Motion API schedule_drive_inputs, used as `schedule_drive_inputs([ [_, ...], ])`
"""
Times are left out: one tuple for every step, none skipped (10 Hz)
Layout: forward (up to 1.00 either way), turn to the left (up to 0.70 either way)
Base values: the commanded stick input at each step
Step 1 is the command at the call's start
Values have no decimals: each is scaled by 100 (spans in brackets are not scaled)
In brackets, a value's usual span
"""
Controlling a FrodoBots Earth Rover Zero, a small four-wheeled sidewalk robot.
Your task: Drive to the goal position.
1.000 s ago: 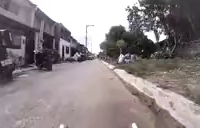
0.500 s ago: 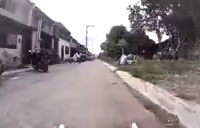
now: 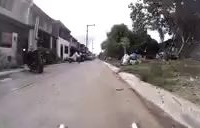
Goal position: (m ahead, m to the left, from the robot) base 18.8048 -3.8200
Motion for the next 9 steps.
schedule_drive_inputs([
  [100, 1],
  [100, 1],
  [100, 1],
  [100, 1],
  [100, 1],
  [100, 1],
  [100, 1],
  [100, 1],
  [100, 1],
])
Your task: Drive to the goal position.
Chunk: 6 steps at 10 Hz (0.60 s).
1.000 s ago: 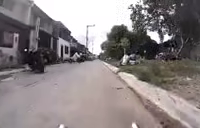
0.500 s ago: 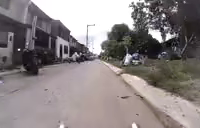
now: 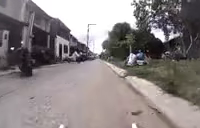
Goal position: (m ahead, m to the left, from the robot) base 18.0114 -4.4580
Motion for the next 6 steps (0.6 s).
schedule_drive_inputs([
  [100, 1],
  [100, 1],
  [100, 1],
  [100, 1],
  [100, 1],
  [100, 1],
])
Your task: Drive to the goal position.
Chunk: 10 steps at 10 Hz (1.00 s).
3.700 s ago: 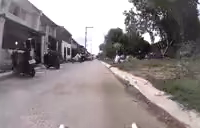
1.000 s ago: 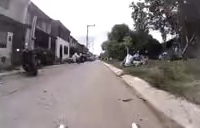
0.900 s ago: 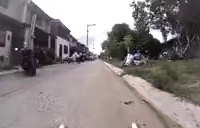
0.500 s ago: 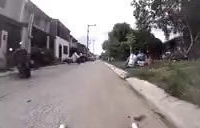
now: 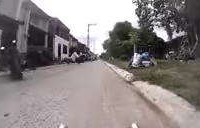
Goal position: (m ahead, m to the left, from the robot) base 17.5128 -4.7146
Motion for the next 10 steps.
schedule_drive_inputs([
  [100, 1],
  [100, 1],
  [100, 1],
  [100, 1],
  [100, 1],
  [100, 1],
  [100, 1],
  [100, 1],
  [100, 1],
  [100, 1],
])
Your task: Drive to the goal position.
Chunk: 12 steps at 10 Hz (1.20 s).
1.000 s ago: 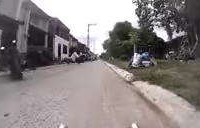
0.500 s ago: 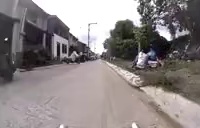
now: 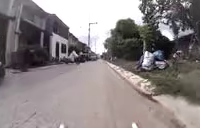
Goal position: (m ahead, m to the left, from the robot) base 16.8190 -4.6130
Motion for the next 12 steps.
schedule_drive_inputs([
  [100, 1],
  [100, 1],
  [100, 1],
  [100, 1],
  [100, 1],
  [100, 1],
  [100, 1],
  [100, -5],
  [100, -39],
  [100, -23],
  [100, 1],
  [100, 1],
])
